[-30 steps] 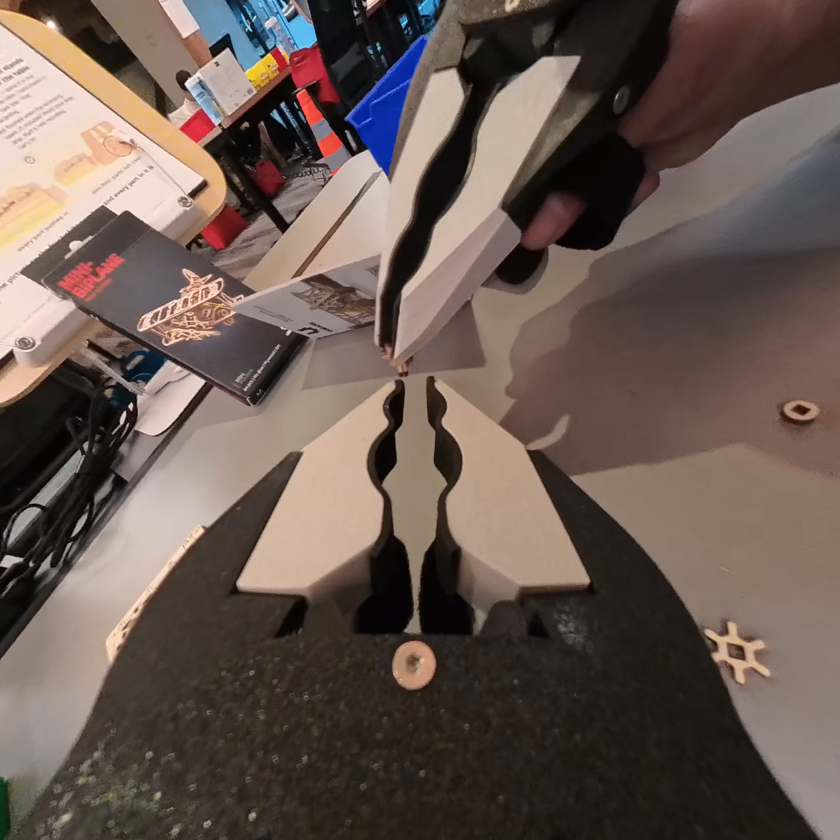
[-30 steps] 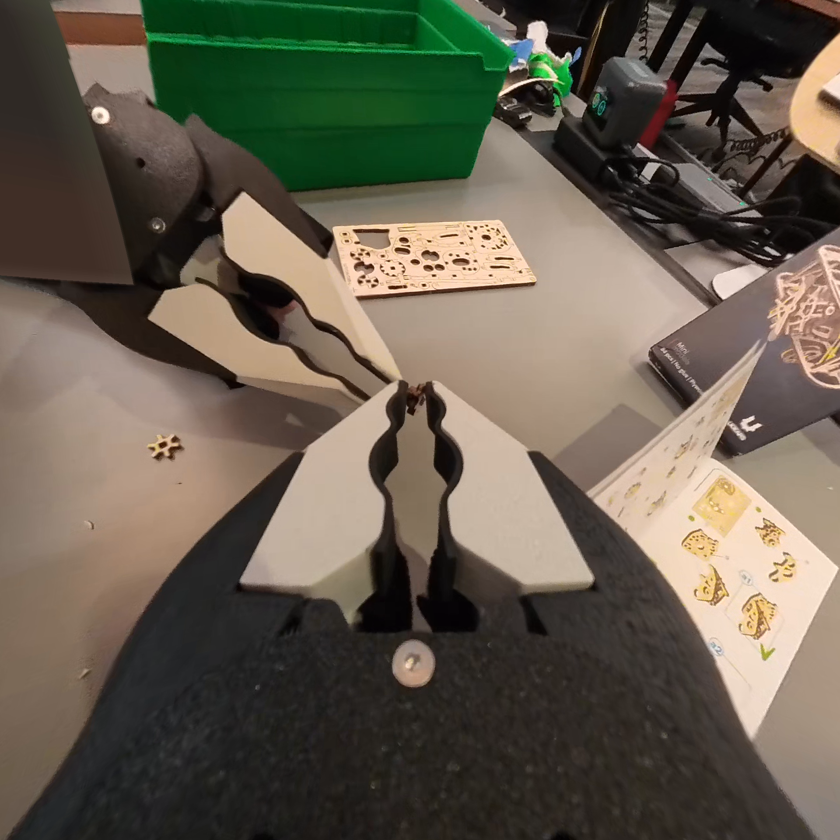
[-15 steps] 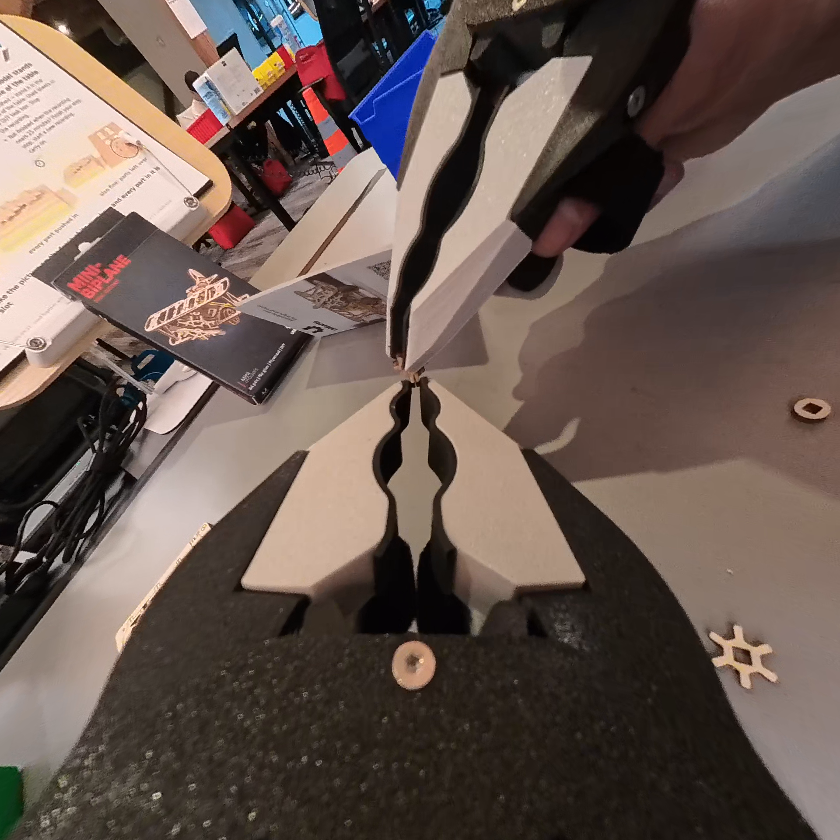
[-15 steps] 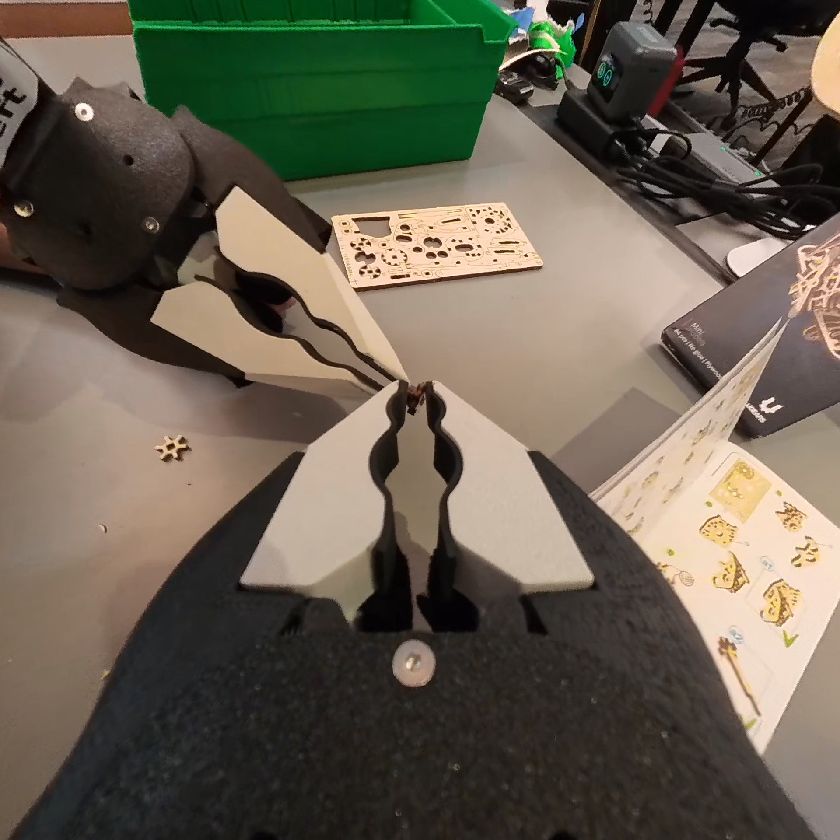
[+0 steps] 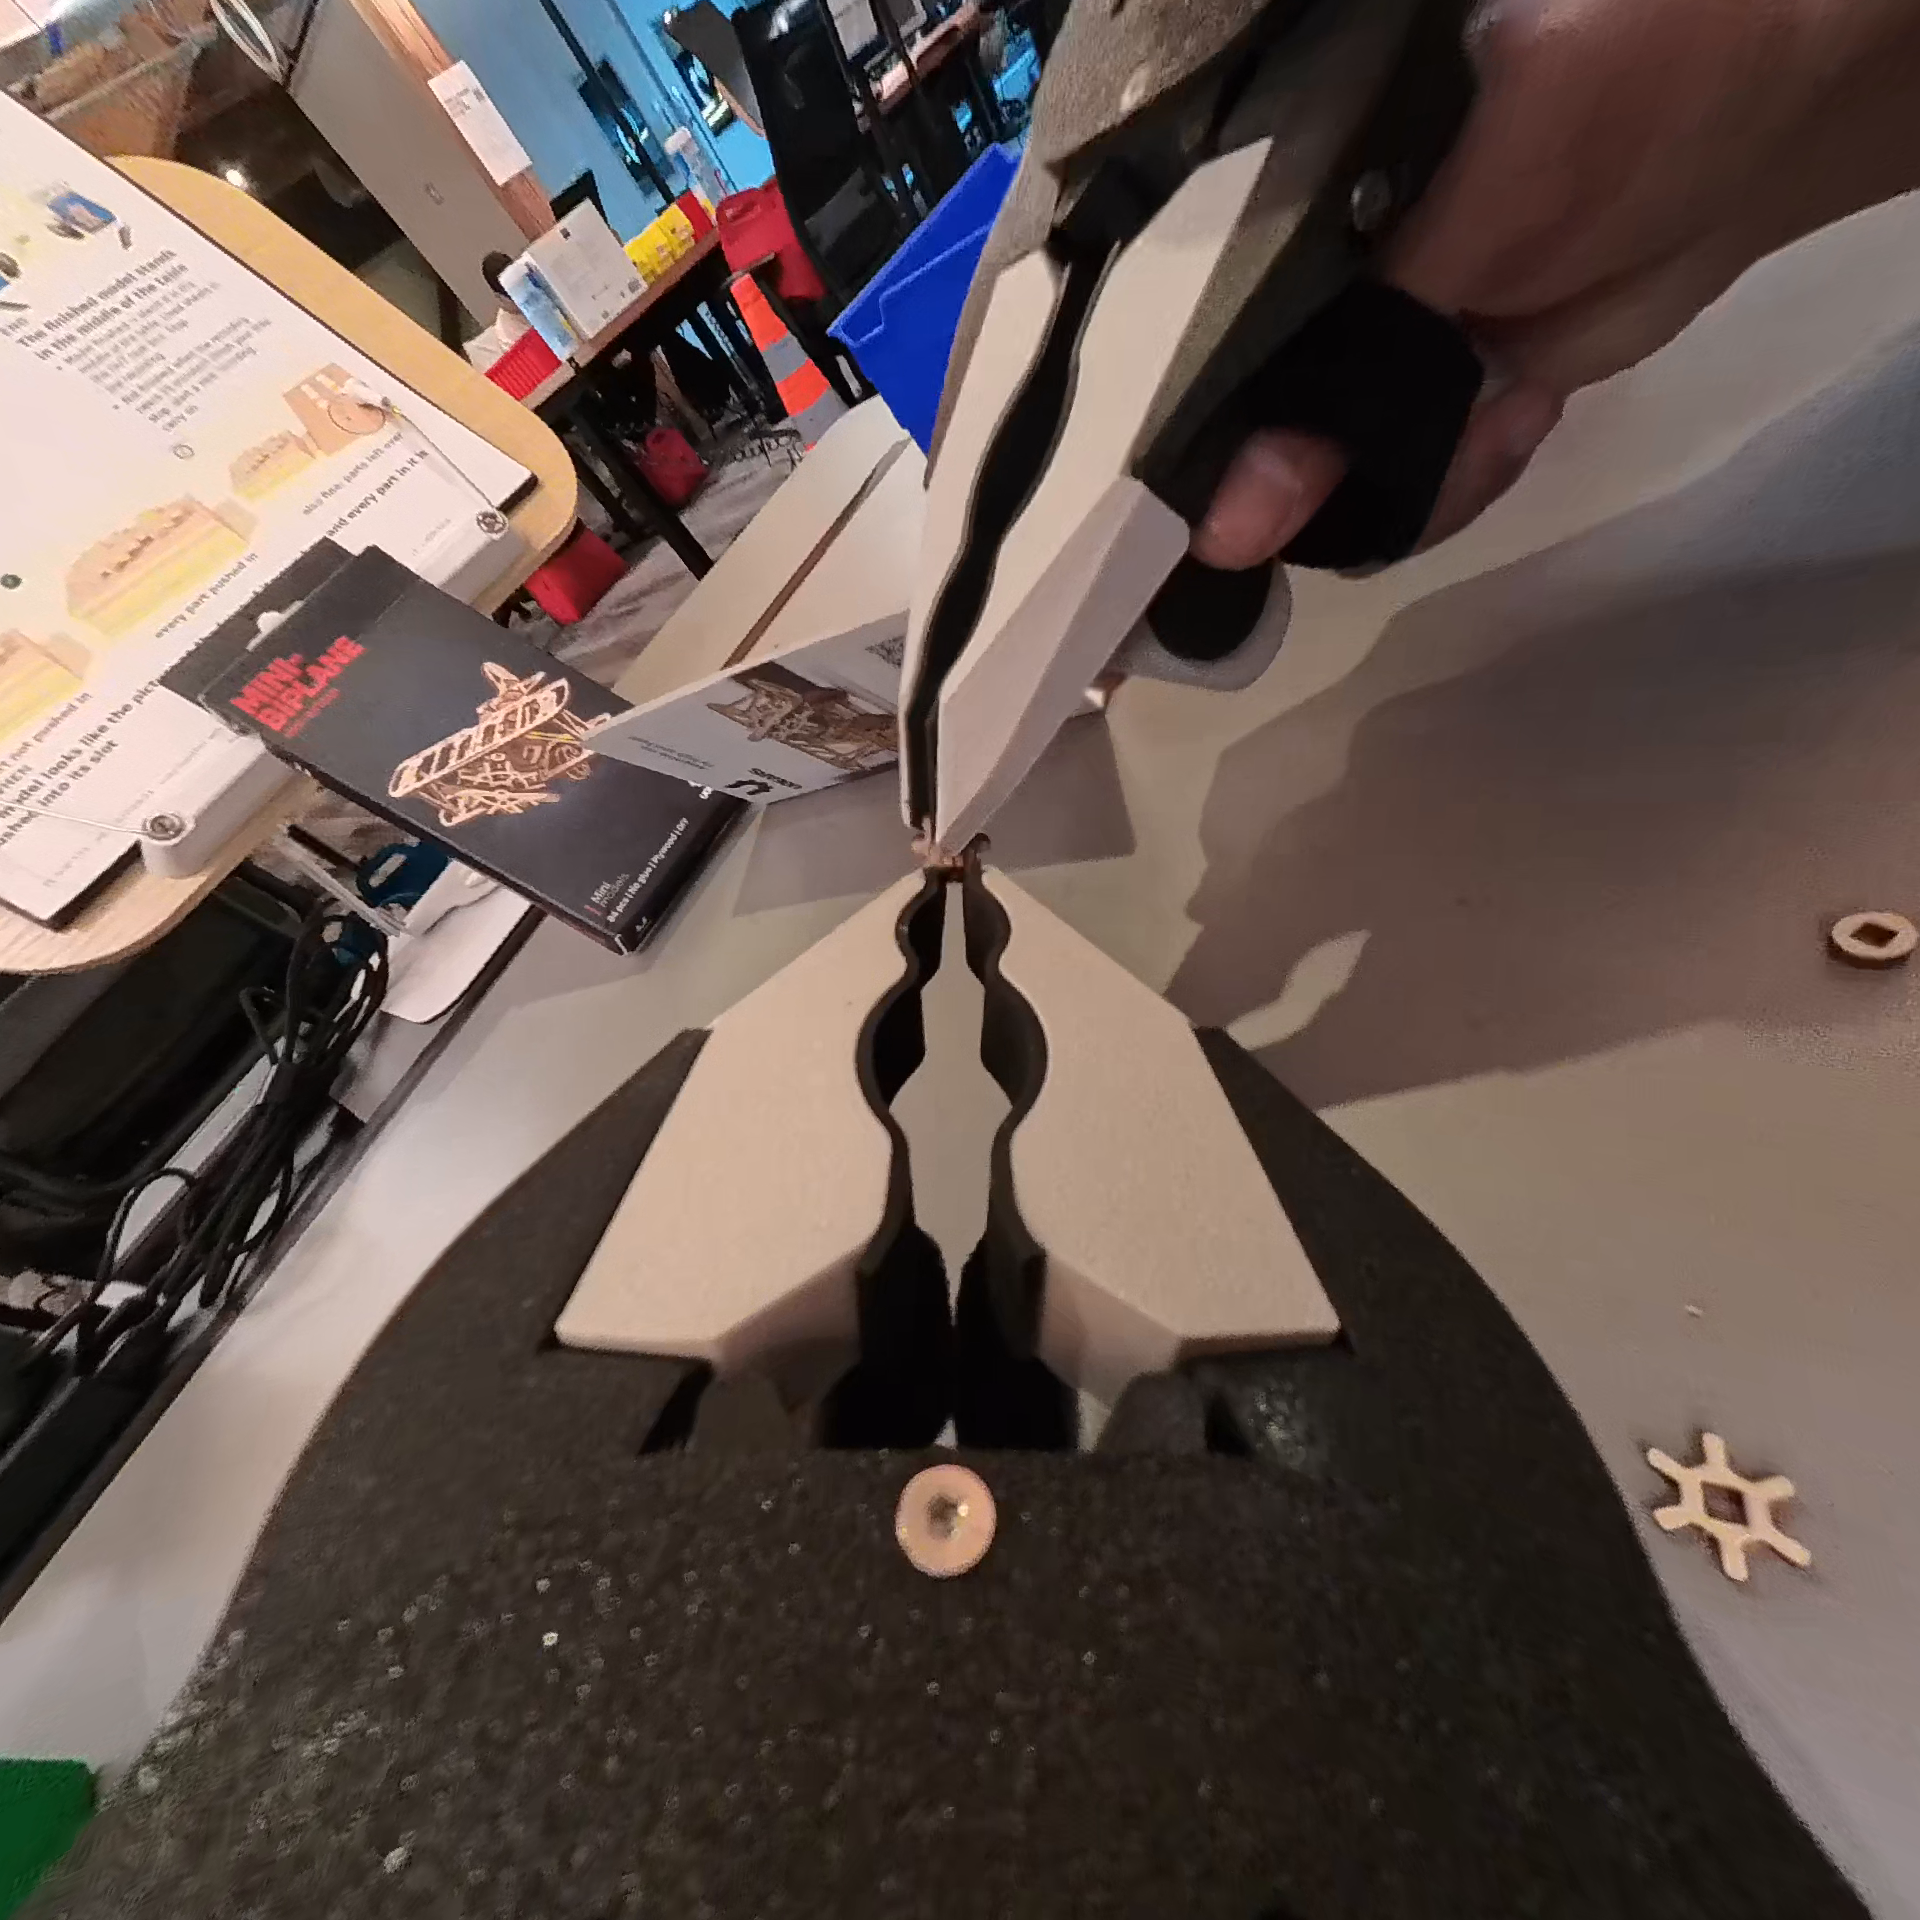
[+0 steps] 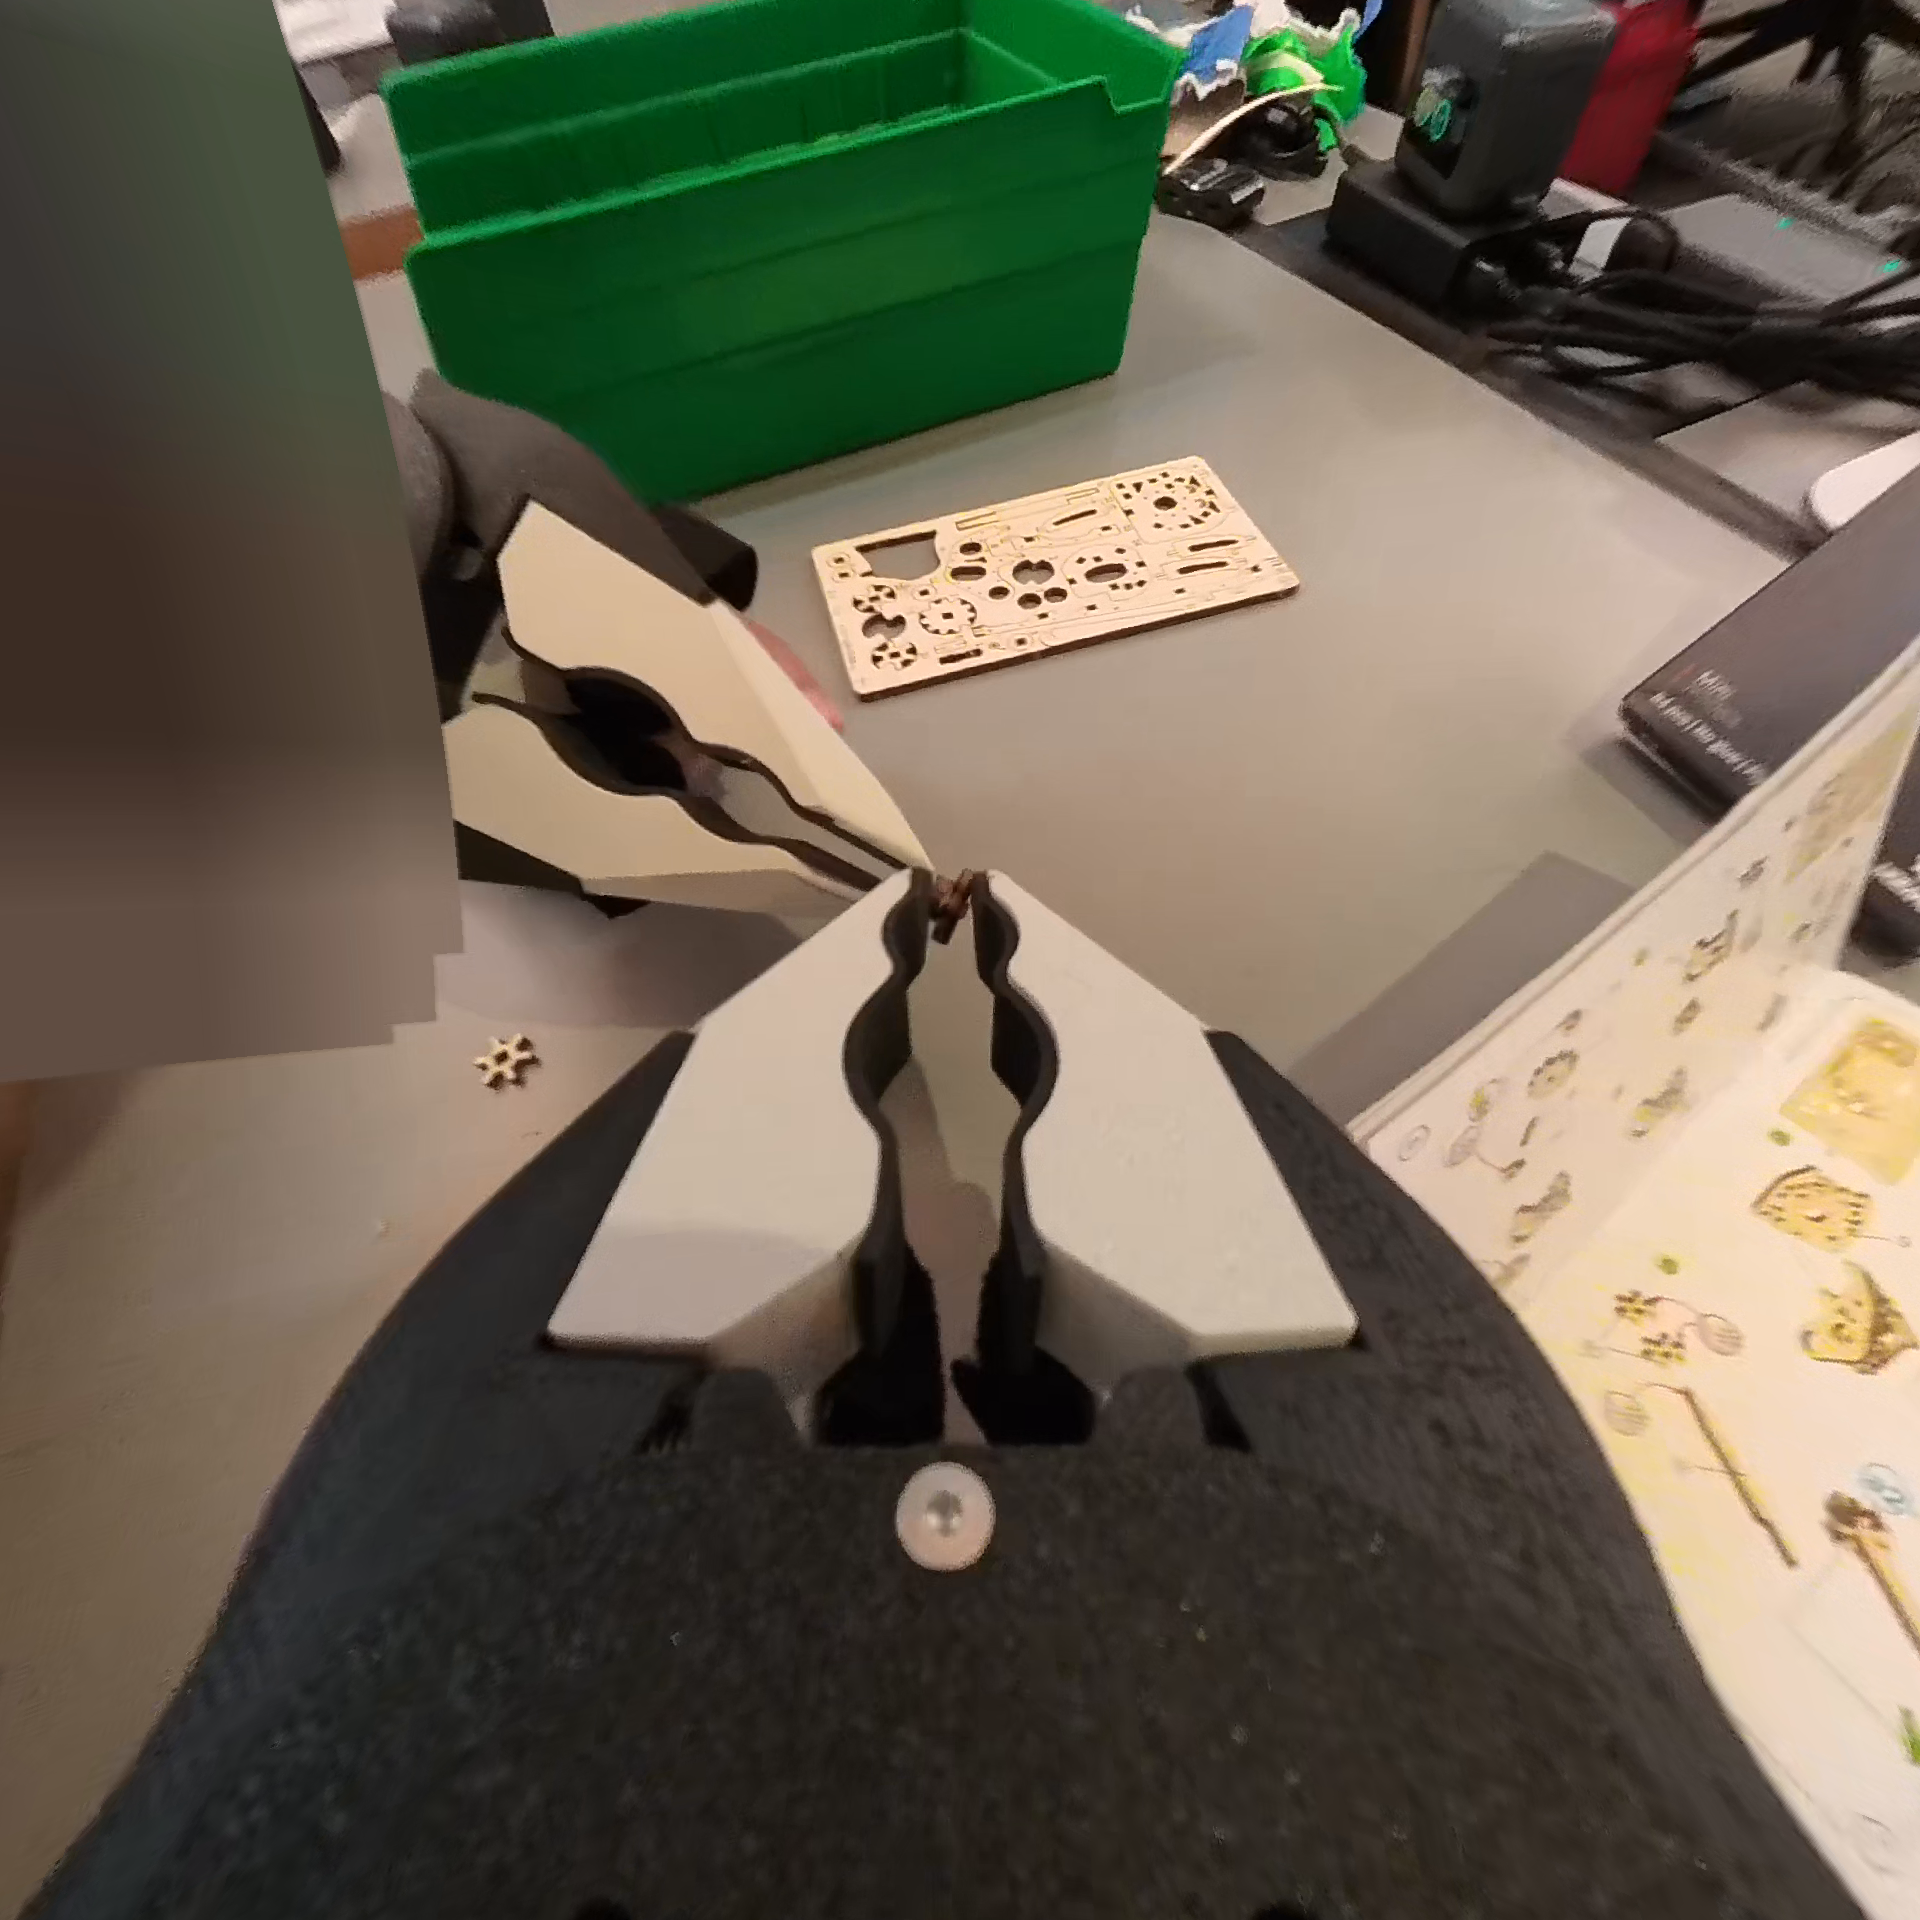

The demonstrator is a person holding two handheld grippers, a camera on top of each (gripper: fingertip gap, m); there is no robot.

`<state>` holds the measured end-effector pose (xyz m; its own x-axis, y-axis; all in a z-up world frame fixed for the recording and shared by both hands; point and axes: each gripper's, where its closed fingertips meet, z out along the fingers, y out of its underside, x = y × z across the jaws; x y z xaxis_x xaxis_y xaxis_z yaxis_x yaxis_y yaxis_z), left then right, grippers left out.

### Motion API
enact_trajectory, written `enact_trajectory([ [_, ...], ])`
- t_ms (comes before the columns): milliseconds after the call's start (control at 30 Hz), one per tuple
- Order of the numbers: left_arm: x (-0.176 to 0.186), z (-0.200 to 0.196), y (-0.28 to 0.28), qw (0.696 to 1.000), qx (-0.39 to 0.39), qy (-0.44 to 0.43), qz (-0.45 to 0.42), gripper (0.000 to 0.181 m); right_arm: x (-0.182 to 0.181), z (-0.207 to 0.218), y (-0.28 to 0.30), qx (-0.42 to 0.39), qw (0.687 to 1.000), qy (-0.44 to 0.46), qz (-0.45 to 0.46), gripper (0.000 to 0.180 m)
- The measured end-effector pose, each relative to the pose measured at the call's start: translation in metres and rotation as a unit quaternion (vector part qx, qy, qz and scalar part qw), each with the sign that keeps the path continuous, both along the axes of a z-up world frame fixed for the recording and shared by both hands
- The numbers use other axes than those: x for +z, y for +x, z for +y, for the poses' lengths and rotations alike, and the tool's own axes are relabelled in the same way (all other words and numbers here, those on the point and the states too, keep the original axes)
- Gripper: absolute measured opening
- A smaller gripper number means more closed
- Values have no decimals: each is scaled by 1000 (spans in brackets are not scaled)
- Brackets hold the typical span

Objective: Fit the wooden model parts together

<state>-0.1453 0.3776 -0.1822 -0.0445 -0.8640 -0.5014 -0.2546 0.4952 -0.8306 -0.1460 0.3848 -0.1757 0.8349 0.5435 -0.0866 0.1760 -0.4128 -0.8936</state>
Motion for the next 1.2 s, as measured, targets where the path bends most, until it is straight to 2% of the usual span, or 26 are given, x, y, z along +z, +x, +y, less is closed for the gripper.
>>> enact_trajectory([
  [367, 4, -3, -1, 1000, -12, -9, -12, 1, 2, -2, 0, 20, 993, -49, 110, 7],
  [1200, 4, -6, -2, 1000, -26, -13, -10, 1, -1, -2, 0, 30, 988, -66, 136, 7],
])
